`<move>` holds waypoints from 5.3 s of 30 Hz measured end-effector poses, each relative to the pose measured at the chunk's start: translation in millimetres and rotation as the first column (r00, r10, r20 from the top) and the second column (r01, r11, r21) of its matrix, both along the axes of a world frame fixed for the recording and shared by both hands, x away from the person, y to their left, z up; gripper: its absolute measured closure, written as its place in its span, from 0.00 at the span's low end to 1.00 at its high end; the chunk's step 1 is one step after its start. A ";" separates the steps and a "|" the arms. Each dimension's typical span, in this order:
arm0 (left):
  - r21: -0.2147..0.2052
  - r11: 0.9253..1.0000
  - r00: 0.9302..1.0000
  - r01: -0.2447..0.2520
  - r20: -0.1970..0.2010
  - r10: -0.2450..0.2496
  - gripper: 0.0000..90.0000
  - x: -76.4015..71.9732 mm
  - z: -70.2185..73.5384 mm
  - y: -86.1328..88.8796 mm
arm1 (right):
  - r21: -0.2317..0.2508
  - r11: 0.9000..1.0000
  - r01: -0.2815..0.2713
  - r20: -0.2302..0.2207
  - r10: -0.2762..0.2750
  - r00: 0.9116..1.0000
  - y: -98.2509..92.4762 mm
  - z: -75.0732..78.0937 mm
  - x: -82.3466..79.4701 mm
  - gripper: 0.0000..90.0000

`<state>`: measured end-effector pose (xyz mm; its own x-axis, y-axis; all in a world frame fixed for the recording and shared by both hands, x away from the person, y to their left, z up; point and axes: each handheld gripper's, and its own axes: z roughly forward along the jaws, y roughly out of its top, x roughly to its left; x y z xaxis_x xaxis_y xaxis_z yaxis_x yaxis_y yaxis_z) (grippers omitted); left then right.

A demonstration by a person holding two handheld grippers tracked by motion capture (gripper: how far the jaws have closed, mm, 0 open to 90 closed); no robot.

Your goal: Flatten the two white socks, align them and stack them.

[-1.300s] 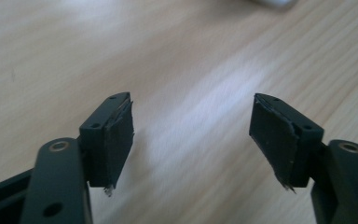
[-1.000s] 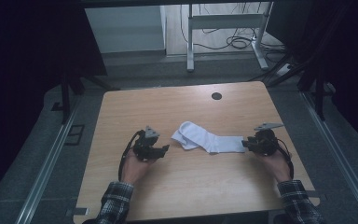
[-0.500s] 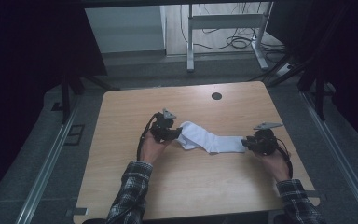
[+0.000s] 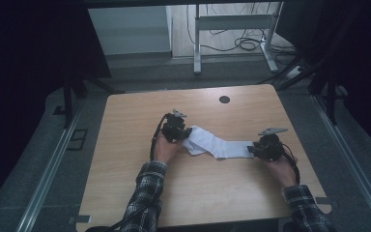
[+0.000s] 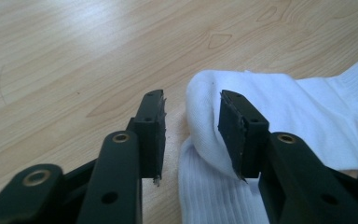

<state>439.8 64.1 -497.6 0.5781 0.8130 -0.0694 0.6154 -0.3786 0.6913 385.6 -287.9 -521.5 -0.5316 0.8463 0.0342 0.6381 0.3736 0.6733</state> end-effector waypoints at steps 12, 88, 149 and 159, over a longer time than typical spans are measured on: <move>0.014 0.999 0.999 0.031 0.035 -0.031 0.95 -6.7 5.7 -4.9 | -0.010 1.000 -0.026 -0.017 0.026 1.000 6.4 1.8 -2.2 0.94; -0.084 0.996 0.995 -0.013 0.096 0.021 0.56 -109.6 0.6 69.8 | -0.028 0.983 -0.183 0.030 0.184 0.982 29.5 8.4 -27.6 0.64; -0.110 0.969 0.972 0.223 0.105 -0.212 0.86 -50.4 56.0 -45.3 | -0.017 0.990 -0.142 0.025 0.143 0.989 5.2 -10.1 -17.9 0.51; -0.019 0.980 0.977 0.198 0.089 -0.196 0.57 -50.3 31.3 -48.3 | -0.018 0.989 -0.146 0.025 0.146 0.989 4.9 -10.1 -18.1 0.51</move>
